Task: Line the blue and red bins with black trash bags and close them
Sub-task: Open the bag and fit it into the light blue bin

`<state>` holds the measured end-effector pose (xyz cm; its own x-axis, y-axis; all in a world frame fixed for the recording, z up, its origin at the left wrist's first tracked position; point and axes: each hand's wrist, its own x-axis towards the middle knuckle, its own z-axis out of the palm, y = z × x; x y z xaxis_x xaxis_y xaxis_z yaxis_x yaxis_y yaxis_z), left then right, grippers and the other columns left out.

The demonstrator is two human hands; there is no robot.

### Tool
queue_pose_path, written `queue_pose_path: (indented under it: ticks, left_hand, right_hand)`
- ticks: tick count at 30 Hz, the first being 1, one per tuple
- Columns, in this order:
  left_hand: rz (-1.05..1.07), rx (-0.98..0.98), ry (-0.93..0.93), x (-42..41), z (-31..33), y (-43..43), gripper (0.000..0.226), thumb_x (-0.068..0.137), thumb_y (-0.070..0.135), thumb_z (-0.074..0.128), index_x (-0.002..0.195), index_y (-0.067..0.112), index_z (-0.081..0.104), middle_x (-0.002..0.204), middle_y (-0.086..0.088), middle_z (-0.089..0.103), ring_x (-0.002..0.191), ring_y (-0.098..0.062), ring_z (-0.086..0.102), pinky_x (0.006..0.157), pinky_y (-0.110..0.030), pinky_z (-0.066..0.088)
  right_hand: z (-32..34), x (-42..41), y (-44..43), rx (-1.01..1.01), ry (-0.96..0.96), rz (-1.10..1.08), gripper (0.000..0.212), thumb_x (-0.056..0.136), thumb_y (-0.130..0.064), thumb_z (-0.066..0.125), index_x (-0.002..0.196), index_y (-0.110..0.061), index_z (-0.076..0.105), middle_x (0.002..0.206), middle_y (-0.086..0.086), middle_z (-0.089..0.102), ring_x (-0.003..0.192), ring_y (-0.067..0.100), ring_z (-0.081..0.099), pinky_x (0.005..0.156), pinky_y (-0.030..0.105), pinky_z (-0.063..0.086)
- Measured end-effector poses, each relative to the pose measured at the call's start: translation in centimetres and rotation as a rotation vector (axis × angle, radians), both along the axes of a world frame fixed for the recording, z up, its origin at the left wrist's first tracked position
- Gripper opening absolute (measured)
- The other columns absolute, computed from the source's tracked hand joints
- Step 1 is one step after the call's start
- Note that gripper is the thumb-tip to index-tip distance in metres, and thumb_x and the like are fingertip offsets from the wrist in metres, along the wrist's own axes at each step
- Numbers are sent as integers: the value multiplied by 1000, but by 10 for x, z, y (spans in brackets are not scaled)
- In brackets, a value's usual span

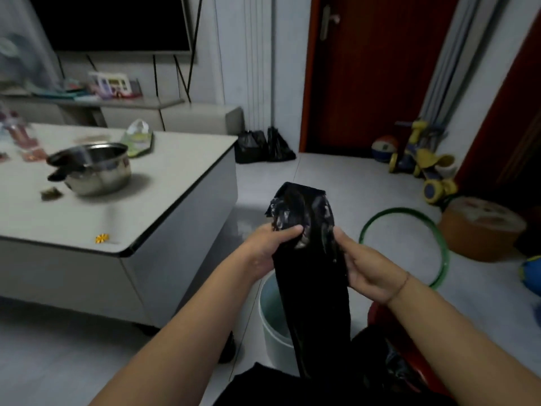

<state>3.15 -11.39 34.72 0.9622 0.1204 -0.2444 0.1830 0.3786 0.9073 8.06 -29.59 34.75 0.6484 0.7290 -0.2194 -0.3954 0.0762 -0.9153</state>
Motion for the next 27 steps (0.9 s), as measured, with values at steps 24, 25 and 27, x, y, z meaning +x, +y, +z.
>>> queue_pose_path:
  ticks: [24, 25, 27]
  left_hand:
    - [490, 574, -84, 18, 7, -48, 47, 82, 39, 70, 123, 20, 60, 126, 0, 59, 114, -14, 56, 96, -33, 48]
    - [590, 711, -104, 16, 9, -52, 54, 79, 44, 70, 127, 23, 54, 129, 4, 51, 120, -13, 48, 101, -36, 43]
    - [662, 771, -262, 9, 16, -65, 44, 78, 45, 70, 117, 29, 57, 119, 9, 52, 112, -8, 50, 97, -31, 44]
  right_hand:
    - [12, 15, -8, 66, -323, -580, 7, 77, -13, 72, 71, -14, 70, 79, 13, 67, 78, 28, 56, 76, 40, 50]
    - [12, 14, -5, 73, -315, -592, 8, 76, -14, 73, 69, -14, 70, 73, 10, 67, 72, 26, 57, 69, 35, 51]
    - [14, 10, -1, 88, -314, -592, 11, 75, -16, 75, 65, -16, 69, 63, 2, 65, 62, 17, 56, 55, 24, 50]
